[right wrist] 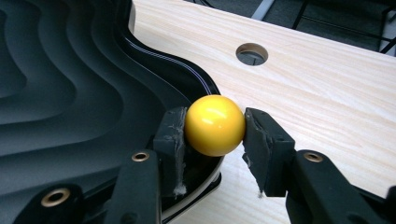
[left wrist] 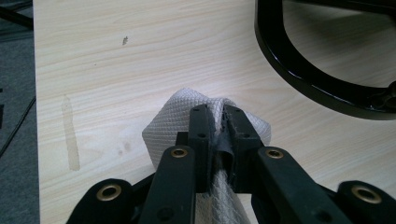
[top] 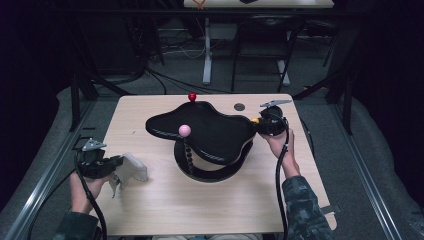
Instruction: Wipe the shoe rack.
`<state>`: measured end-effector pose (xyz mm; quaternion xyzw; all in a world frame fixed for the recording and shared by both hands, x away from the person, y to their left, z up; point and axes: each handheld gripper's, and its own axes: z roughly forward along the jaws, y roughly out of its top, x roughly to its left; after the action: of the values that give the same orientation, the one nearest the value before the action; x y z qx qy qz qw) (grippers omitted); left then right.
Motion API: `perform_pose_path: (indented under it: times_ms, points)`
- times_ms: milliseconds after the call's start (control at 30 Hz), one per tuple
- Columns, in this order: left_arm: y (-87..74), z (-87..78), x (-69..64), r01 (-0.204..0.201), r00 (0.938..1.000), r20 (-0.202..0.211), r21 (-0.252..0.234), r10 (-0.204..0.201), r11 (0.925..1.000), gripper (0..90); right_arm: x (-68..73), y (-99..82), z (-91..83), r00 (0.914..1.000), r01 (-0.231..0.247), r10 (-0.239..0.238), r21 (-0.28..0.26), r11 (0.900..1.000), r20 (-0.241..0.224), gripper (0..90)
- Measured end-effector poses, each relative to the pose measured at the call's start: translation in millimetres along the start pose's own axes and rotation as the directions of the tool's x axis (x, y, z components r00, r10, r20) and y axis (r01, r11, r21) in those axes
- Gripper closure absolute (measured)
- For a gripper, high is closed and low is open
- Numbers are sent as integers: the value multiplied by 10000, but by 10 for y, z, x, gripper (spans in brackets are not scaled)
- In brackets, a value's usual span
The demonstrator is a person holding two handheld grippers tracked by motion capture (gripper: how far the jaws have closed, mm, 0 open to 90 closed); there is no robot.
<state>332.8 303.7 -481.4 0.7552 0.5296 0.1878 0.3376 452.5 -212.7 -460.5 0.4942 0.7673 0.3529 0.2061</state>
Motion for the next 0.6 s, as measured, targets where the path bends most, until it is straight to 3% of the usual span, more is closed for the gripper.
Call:
perform_pose_path:
  times_ms: [567,600]
  points:
    - [4,5,-15,-69,10000,29,22,69,10000,820,-100,88,104,9996,-46,43,115,9999,292,590]
    - [5,6,-16,-74,10000,27,26,74,10000,820,-112,92,97,9999,-33,30,238,9997,110,590]
